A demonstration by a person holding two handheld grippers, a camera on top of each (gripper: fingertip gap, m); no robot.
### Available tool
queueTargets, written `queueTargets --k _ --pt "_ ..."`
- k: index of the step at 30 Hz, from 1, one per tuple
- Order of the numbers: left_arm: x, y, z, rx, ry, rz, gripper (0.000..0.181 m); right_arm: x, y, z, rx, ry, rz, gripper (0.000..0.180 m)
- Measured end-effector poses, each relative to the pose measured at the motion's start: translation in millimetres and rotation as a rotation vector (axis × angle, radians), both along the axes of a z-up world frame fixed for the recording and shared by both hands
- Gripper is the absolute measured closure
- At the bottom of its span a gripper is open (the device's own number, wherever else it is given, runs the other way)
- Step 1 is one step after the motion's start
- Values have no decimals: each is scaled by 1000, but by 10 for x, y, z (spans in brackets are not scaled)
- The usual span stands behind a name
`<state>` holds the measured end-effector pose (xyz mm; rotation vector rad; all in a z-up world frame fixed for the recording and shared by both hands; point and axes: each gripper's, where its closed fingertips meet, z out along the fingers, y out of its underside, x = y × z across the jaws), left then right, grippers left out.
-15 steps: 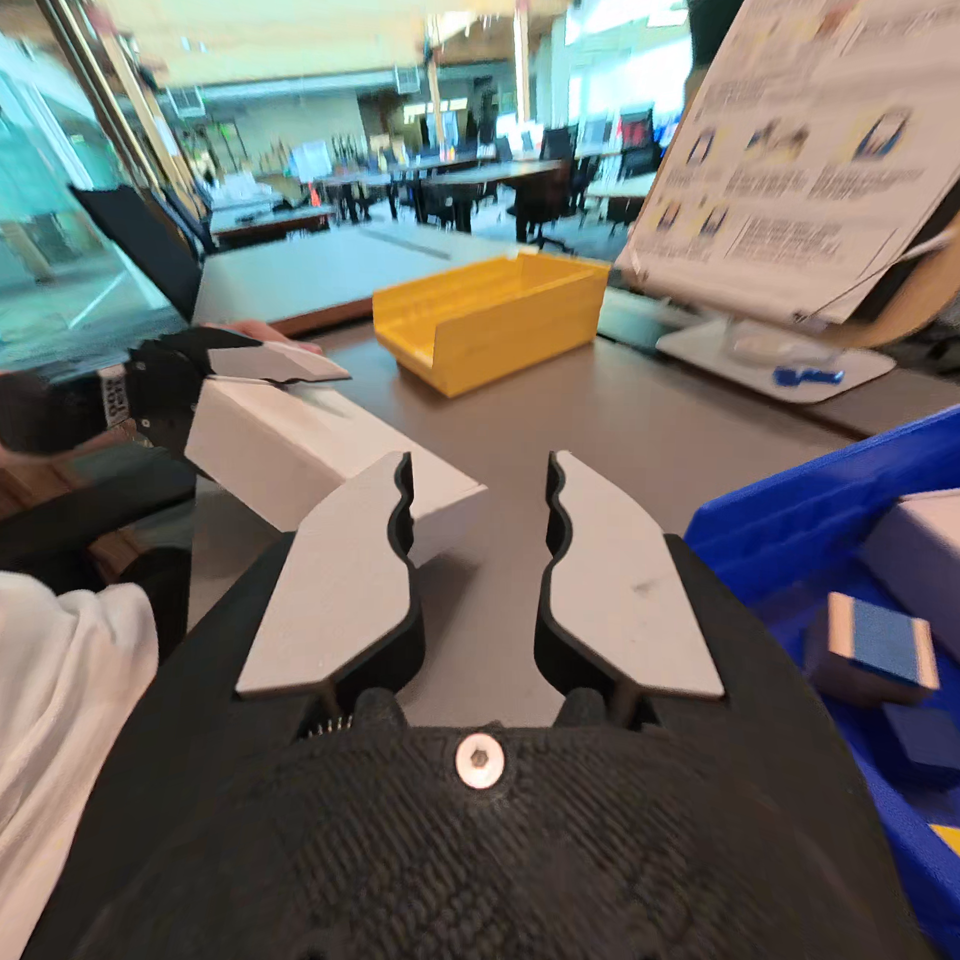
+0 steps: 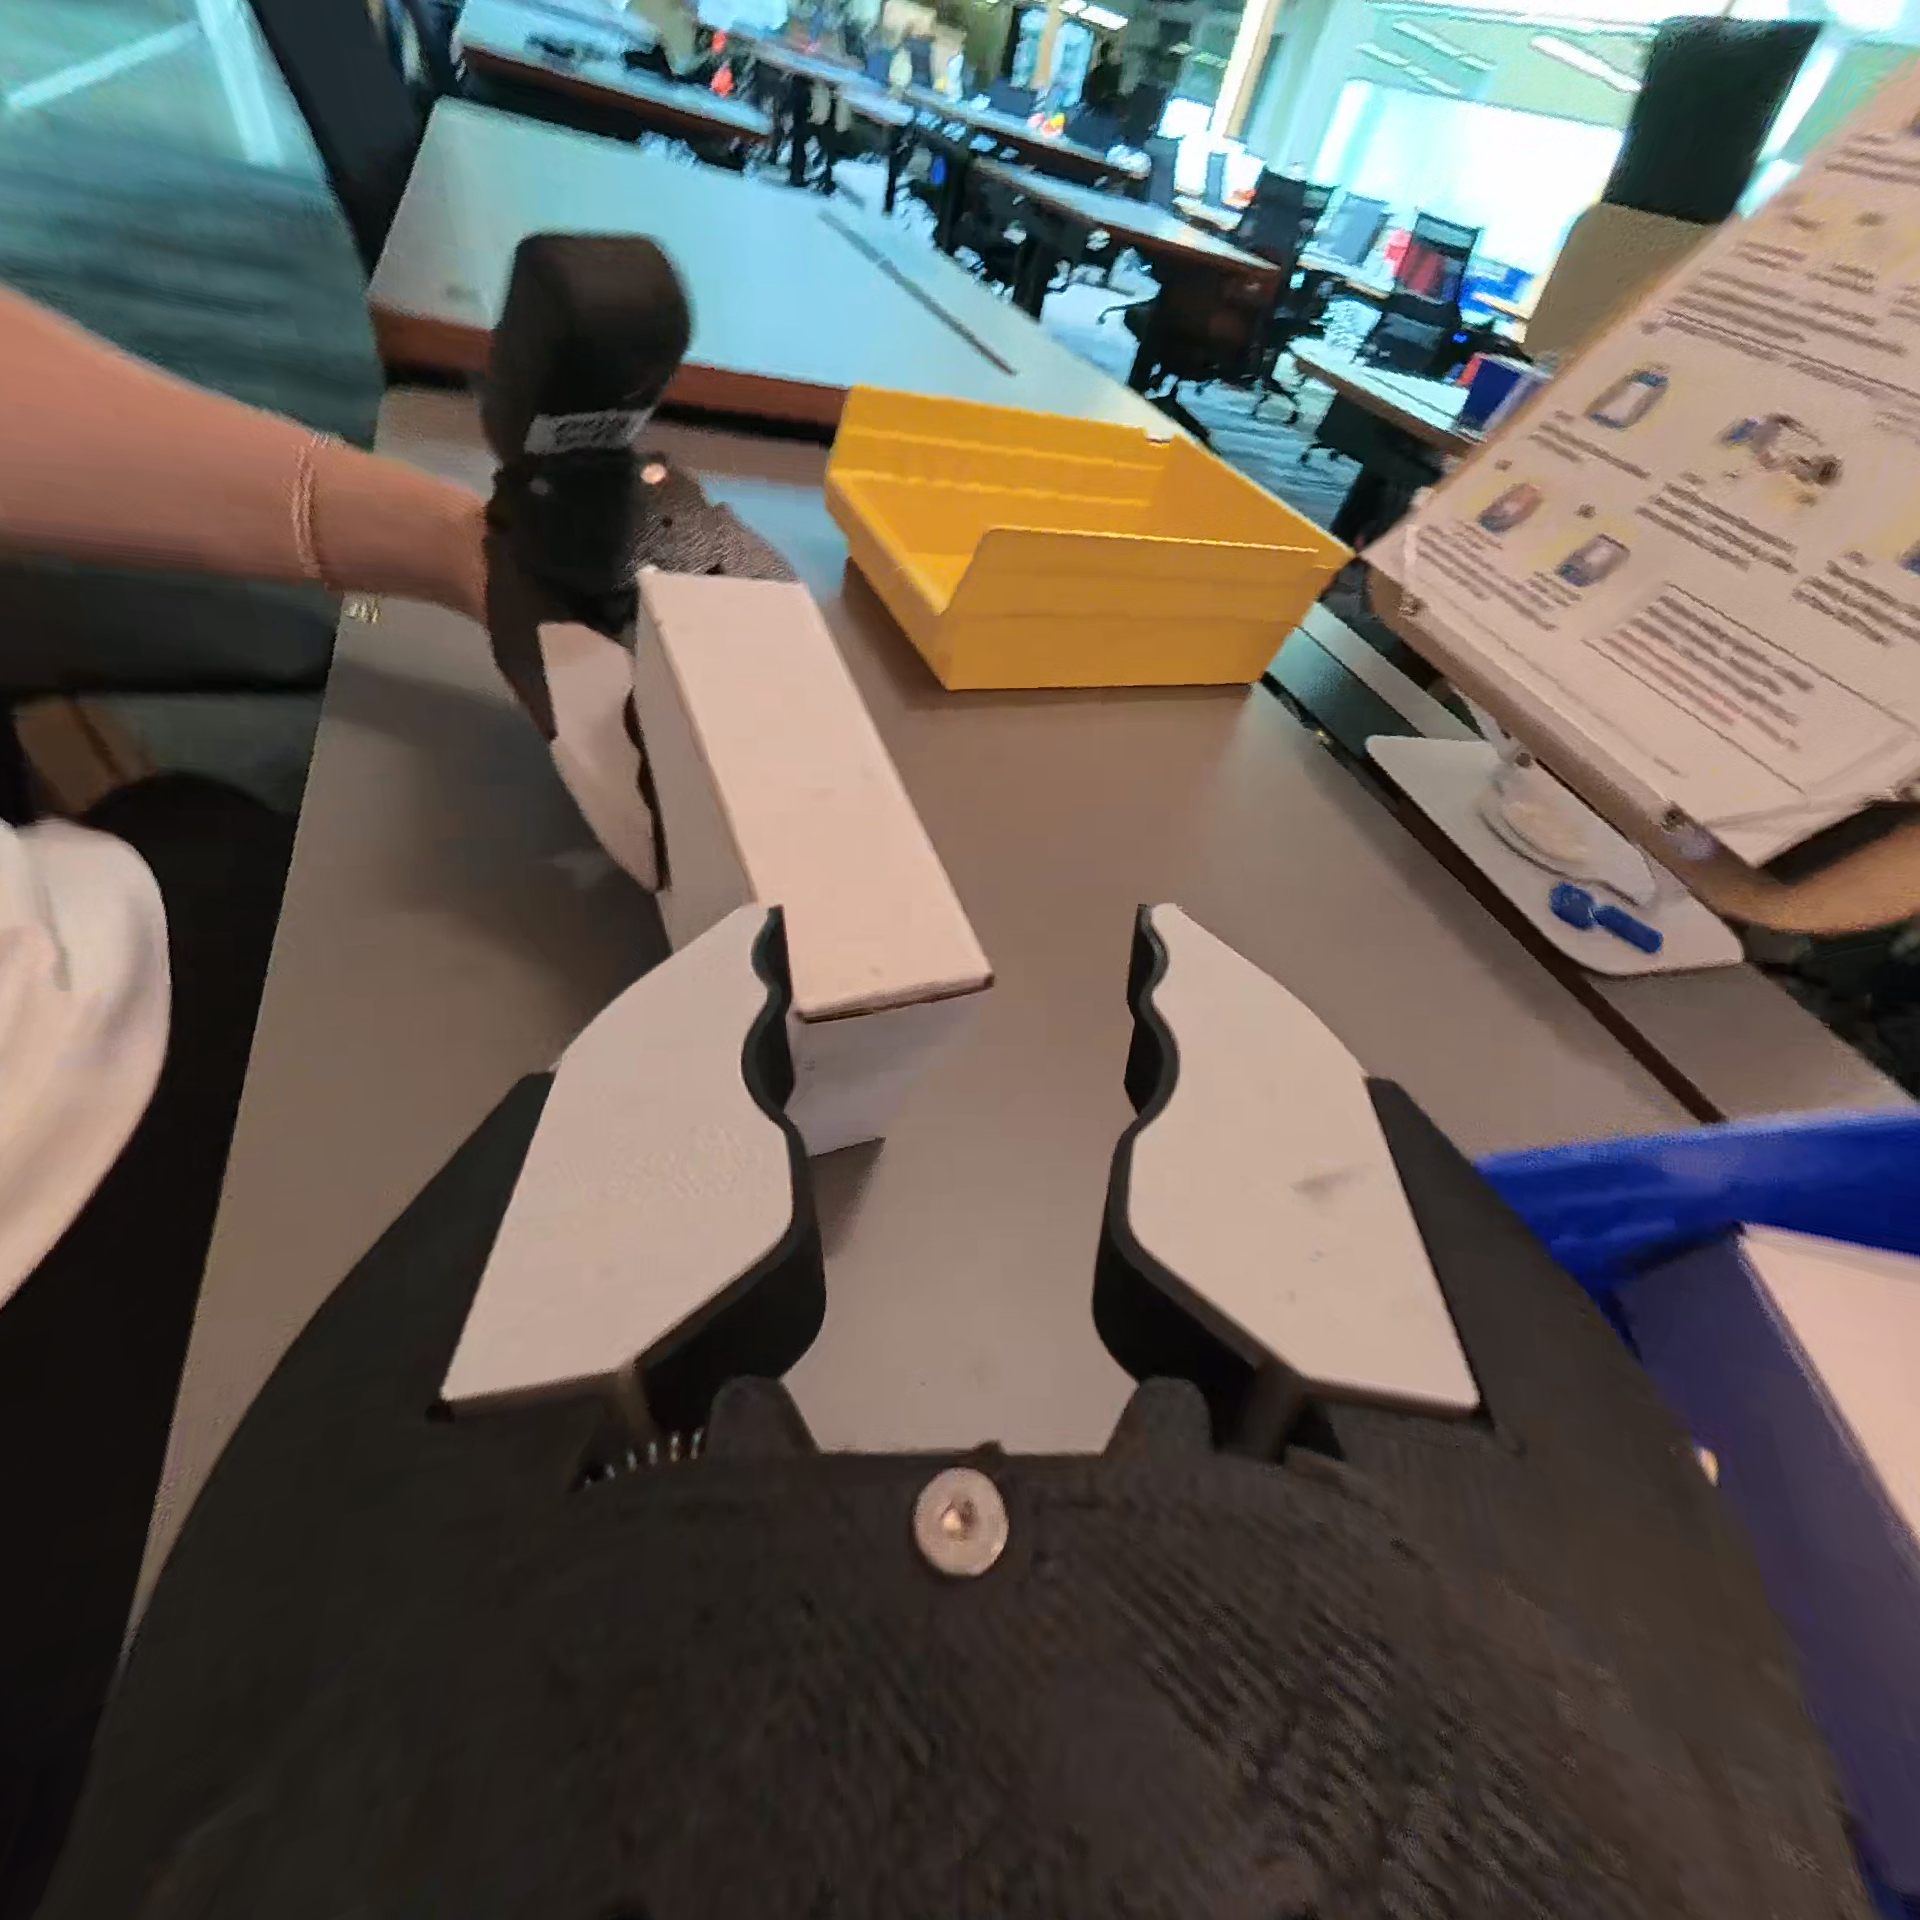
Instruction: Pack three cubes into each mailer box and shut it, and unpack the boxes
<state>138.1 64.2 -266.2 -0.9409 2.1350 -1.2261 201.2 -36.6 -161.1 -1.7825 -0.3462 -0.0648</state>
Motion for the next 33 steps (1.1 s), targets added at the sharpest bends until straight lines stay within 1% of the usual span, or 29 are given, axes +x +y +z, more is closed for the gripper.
queueTargets --k 2,4,5,7,9,11,14,17,20,23,26,27,29,31,33 --pt "-18 37 -126 18 66 -5 98 -155 87 -80 -36 -101 47 113" --pt "-51 99 -299 143 113 -13 98 -293 178 -155 -67 -193 82 110" --pt "-58 114 -350 209 105 -20 98 -346 221 -199 -83 -231 94 108" --pt "-65 77 -332 220 78 -38 98 -392 279 -330 -139 -265 101 100" --pt "-65 78 -337 215 86 -40 98 -342 320 -449 -179 -240 78 94" --pt "-61 83 -339 219 86 -35 98 -269 359 -484 -161 -168 51 91" --pt "-69 87 -334 253 54 -22 96 -313 403 -523 -122 -18 94 91" --pt "-112 70 -297 265 18 -13 89 -347 441 -713 -145 55 132 88" --pt "-232 53 -180 208 12 -21 84 -368 467 -845 -178 55 142 87" --pt "-325 155 0 220 -14 14 82 -382 515 -875 -173 41 133 82" --pt "-355 155 376 223 -89 56 83 -376 547 -911 -171 41 124 82" --pt "-347 117 525 224 -125 71 86 -376 556 -922 -171 46 123 82" --pt "-324 4 735 267 -173 85 94 -373 587 -921 -158 52 117 90" --pt "-291 -113 801 362 -191 76 104 -409 629 -925 -151 65 119 93" --pt "-255 -227 776 440 -180 51 114 -471 684 -927 -144 74 124 94"
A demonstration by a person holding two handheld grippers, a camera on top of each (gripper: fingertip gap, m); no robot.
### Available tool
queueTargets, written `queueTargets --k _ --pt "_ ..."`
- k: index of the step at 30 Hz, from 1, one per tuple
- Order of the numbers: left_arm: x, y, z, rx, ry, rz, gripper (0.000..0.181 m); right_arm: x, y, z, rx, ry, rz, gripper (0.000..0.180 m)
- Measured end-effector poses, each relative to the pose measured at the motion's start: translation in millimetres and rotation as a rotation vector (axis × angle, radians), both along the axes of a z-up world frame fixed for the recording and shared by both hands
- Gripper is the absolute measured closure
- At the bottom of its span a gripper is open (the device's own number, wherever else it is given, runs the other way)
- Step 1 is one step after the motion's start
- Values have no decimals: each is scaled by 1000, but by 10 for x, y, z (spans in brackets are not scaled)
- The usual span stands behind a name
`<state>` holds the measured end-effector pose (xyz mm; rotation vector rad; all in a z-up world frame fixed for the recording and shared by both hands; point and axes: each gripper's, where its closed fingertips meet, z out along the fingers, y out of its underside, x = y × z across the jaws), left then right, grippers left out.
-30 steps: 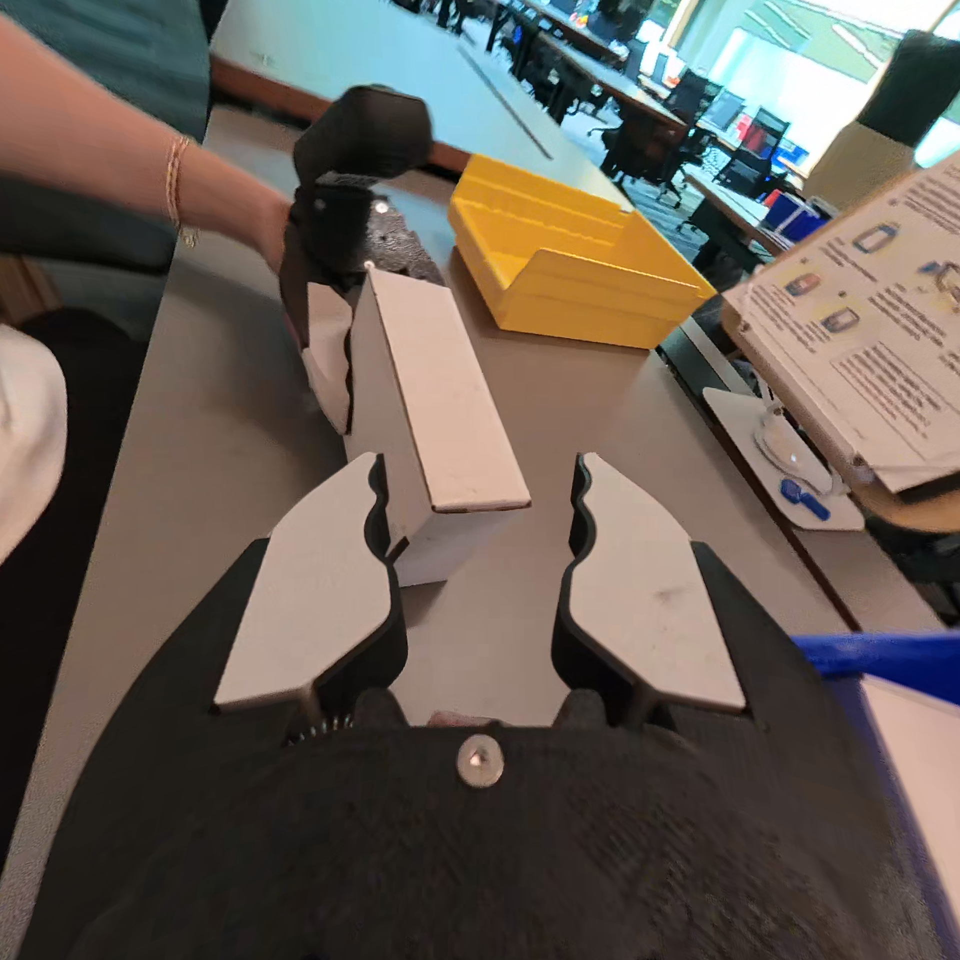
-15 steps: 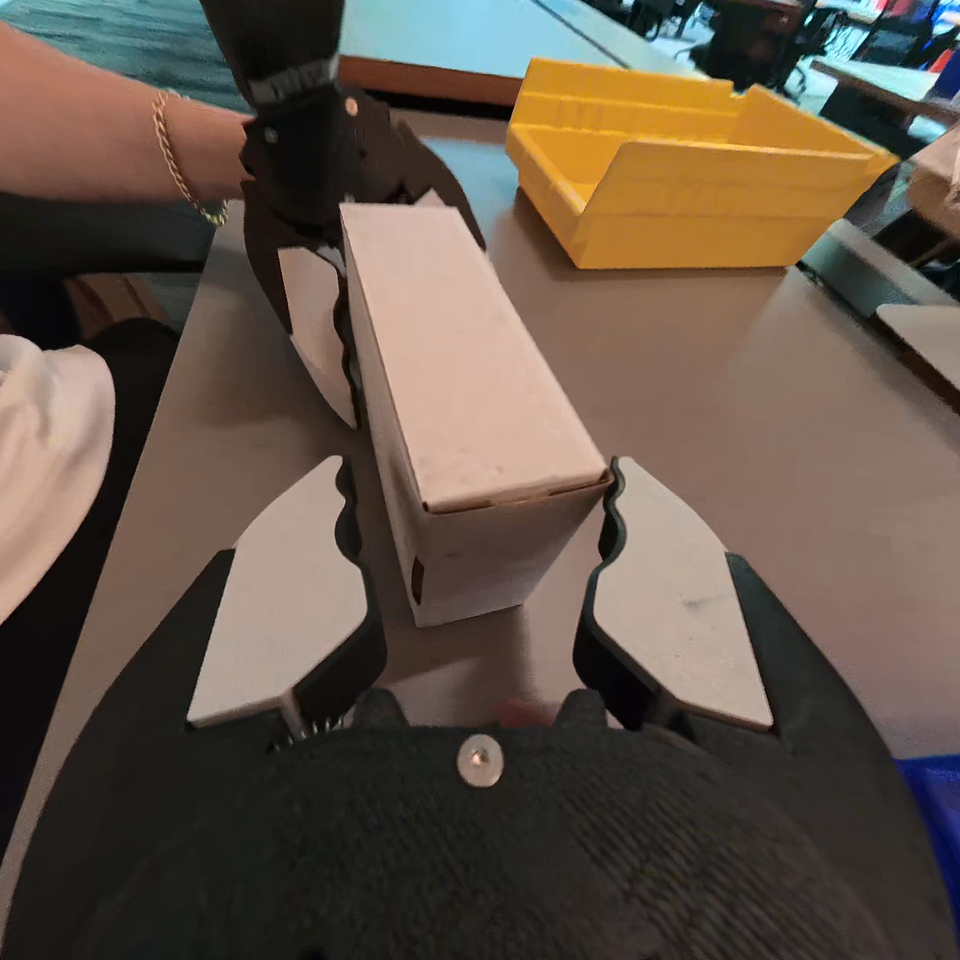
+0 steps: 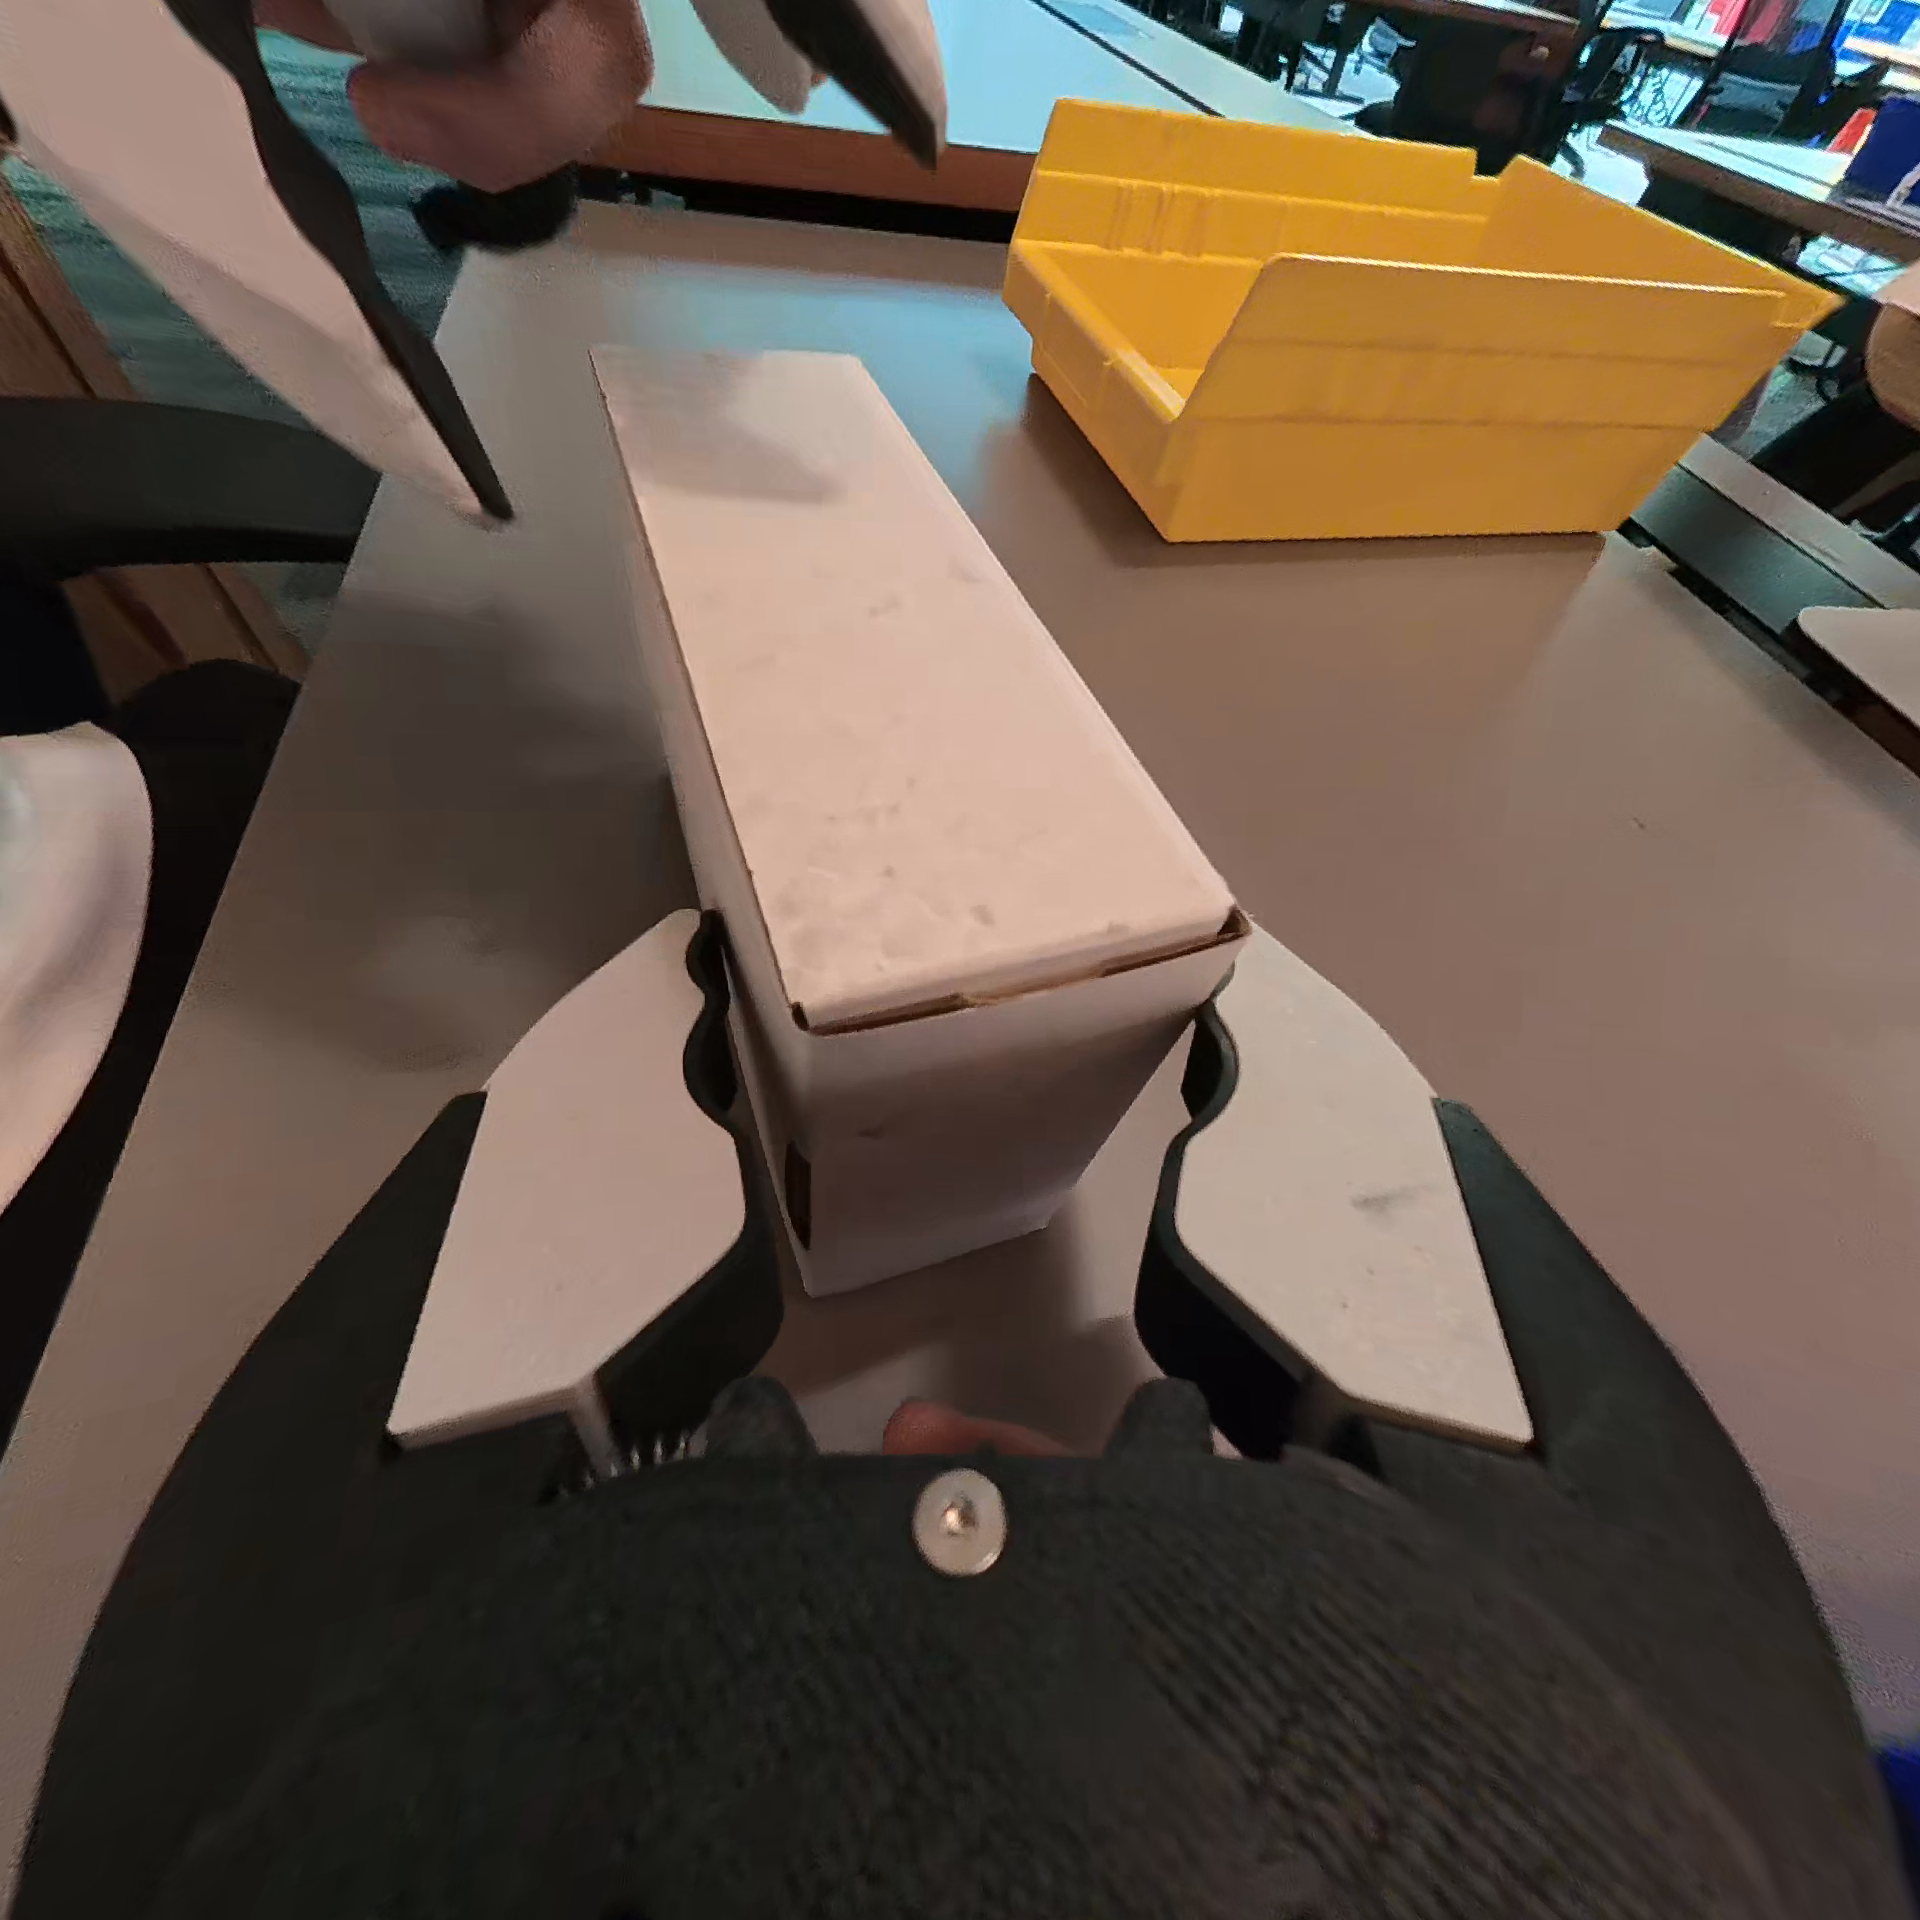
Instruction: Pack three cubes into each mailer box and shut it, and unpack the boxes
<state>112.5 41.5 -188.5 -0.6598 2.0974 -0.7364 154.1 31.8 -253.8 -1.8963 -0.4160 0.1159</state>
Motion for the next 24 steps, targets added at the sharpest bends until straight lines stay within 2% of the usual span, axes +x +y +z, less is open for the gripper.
queueTargets --k 5,13,20,24 --pt "107 -199 -21 36 41 -7 134 -85 116 -7 -13 2 -33 95" --pt "107 -286 -94 221 91 -68 147 -142 195 -19 -23 22 -177 95" --pt "91 -268 -148 318 108 -70 163 -147 195 -22 -25 23 -181 96" --pt "119 -285 -132 333 110 -75 165 -152 195 -24 -23 14 -179 96"
